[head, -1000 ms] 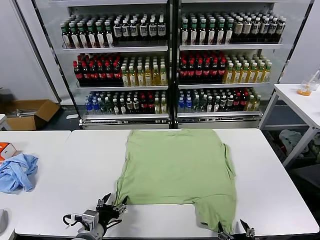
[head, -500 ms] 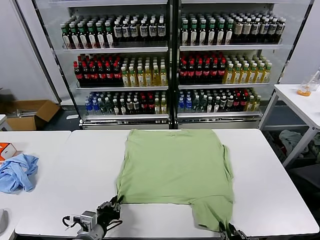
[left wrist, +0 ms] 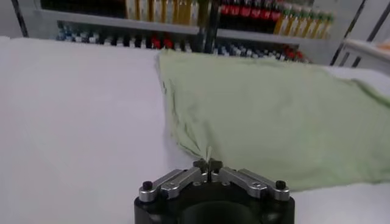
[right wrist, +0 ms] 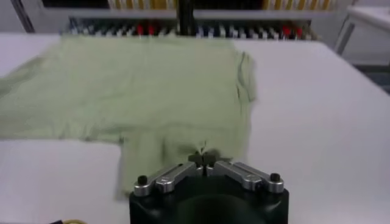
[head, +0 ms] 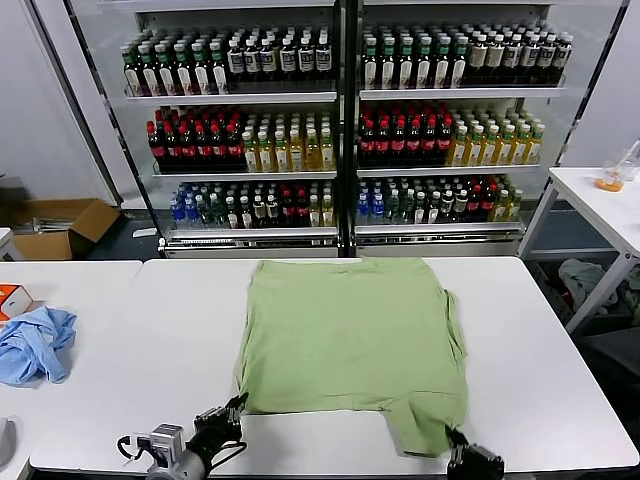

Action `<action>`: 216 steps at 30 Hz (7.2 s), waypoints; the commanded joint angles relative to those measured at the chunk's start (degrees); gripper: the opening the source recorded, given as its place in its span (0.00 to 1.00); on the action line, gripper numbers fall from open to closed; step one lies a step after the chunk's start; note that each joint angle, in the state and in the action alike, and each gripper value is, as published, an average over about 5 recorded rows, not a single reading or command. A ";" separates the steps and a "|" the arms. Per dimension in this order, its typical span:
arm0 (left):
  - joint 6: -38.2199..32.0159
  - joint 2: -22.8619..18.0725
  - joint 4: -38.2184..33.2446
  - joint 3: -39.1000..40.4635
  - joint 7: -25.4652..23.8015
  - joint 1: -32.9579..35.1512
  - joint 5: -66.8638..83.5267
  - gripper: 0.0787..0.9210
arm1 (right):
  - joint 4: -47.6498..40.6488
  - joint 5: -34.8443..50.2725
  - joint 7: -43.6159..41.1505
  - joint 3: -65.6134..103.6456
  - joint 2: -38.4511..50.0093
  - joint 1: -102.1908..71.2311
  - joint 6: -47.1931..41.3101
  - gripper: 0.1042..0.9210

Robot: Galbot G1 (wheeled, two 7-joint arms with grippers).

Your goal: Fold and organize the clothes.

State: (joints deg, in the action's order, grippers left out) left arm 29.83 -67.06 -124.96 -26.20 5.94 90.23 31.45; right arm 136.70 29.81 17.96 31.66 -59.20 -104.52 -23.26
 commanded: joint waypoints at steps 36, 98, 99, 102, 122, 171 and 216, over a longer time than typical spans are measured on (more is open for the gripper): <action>-2.10 2.36 22.51 10.86 -0.07 -29.39 4.67 0.01 | -33.65 3.44 -4.16 -16.71 8.32 47.81 3.56 0.00; 0.67 -1.58 27.33 9.71 0.86 -27.22 -5.06 0.28 | -34.21 8.22 -4.42 -15.70 6.27 37.52 -9.70 0.39; 0.79 -1.58 27.26 9.73 0.75 -27.10 -5.02 0.25 | -33.98 8.28 -4.48 -15.63 6.36 37.31 -9.63 0.35; 1.11 -1.41 26.80 9.65 0.33 -26.52 -4.65 0.15 | -32.99 8.32 -4.64 -15.28 6.79 36.53 -9.46 0.24; 2.19 1.40 6.88 5.29 0.66 -6.30 -3.91 0.02 | -12.99 5.02 -4.63 -9.71 14.00 15.51 -9.36 0.06; 0.72 9.48 13.14 0.20 7.47 -22.01 11.74 0.67 | -26.26 19.43 1.99 -20.64 17.37 52.87 -8.73 0.87; 0.24 4.32 37.06 16.36 6.30 -39.20 5.71 0.73 | -69.44 15.73 -6.24 -40.32 -5.40 77.59 -9.99 0.70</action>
State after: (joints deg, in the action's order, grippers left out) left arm 30.48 -63.04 -89.06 -10.68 12.98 50.90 36.99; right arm 70.88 43.99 12.22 -7.43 -62.81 -28.00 -32.92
